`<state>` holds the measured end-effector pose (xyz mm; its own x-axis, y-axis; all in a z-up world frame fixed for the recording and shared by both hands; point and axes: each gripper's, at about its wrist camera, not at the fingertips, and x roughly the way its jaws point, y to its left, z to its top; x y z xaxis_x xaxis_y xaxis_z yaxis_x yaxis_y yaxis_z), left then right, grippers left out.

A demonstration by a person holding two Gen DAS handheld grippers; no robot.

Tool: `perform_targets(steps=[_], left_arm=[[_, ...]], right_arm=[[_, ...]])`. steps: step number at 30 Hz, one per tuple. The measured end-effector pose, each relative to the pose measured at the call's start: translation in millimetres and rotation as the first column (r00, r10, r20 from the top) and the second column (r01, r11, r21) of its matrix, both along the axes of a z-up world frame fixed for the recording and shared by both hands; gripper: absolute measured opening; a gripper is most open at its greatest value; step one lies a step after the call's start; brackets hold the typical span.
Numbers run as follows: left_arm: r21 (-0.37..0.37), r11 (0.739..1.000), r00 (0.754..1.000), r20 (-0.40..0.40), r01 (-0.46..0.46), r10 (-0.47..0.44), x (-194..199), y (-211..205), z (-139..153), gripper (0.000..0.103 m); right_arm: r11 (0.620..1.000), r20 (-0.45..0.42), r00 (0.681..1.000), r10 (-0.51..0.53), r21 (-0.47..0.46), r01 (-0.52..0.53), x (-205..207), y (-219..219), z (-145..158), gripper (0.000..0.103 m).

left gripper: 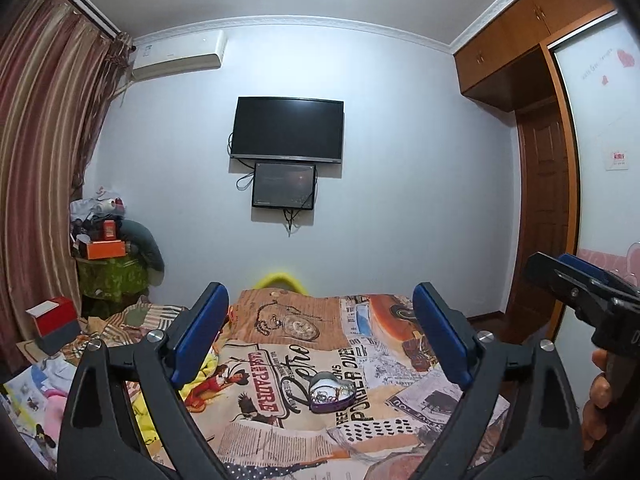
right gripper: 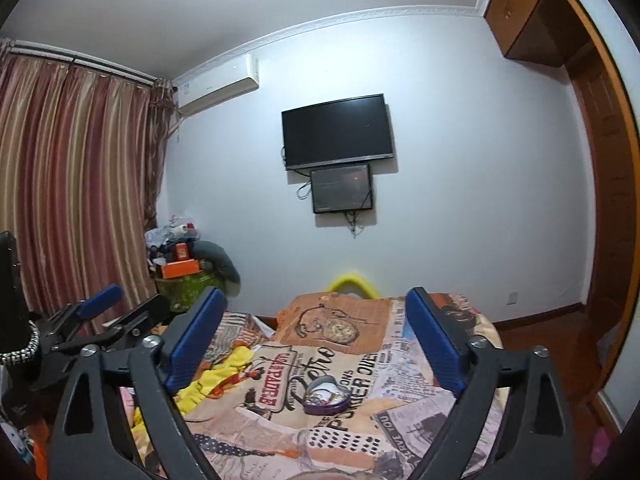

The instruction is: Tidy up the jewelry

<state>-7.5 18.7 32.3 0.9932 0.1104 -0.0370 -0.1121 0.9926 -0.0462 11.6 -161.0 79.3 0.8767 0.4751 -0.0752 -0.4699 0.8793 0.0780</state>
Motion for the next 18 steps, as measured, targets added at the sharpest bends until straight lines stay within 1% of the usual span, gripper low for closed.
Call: perform_targets(steps=[2,6,18], left_arm=[[0.004,1.000,1.000,-0.003,0.001,-0.001,-3,-1,1,0.094],[0.014,1.000,1.000,0.000,0.008,-0.008,-12,-7,1,0.094],[0.011,1.000,1.000,-0.025,0.015,-0.015,-7,-8,-5,0.094]], right_arm=[[1.000,0.005,1.000,-0.015,-0.008,0.015,-2,1,-1,0.101],[1.000,-0.009,1.000,-0.012,-0.024,0.012,-3,2,-1,0.101],[0.999,-0.024,1.000,-0.006,-0.044,0.005,-12,-5,-11,0.101]])
